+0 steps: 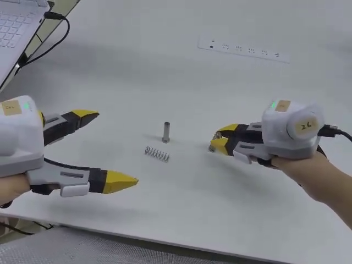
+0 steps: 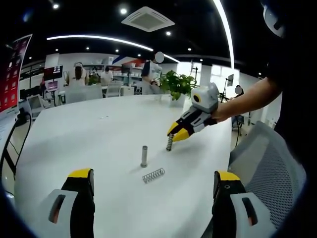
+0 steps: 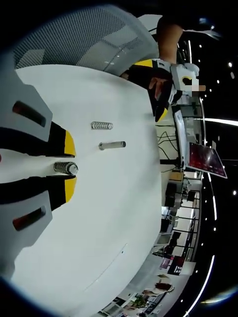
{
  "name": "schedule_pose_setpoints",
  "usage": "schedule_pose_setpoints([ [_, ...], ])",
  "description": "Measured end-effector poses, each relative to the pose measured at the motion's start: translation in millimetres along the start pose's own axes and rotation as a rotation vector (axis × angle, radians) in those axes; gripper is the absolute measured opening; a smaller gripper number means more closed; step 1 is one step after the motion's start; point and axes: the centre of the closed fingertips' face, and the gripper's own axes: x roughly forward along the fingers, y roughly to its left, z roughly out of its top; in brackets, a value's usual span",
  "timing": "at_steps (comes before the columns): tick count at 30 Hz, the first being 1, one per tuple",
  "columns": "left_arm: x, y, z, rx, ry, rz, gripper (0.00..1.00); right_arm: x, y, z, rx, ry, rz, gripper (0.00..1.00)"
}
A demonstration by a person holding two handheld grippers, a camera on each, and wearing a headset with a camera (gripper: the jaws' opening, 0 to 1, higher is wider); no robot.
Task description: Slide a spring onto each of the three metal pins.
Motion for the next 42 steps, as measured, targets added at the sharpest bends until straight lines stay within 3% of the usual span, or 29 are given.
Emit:
schedule_pose_setpoints([
  [13, 0.6, -0.8, 3.7, 0.006, 0.000, -0.006, 0.98, -7.6, -7.4, 5.8, 0.043, -0.041, -0.022, 0.26],
  [28, 2.5, -0.9, 7.2, 0.018, 0.006, -0.009, 0.98, -26.9, -3.3, 21.5, 0.076, -0.110, -0.029, 0.33],
  [37, 4.0, -3.7, 6.9, 0.018, 0.011, -0.011, 0.98, -39.2, -1.0, 19.2, 0.102, -0.121, -0.029, 0.38],
  [42, 4.0, -4.6, 7.8, 0.014, 0.005, -0.011, 0.98, -49.0, -1.7, 22.0, 0.125, -0.154, -0.033, 0.40],
])
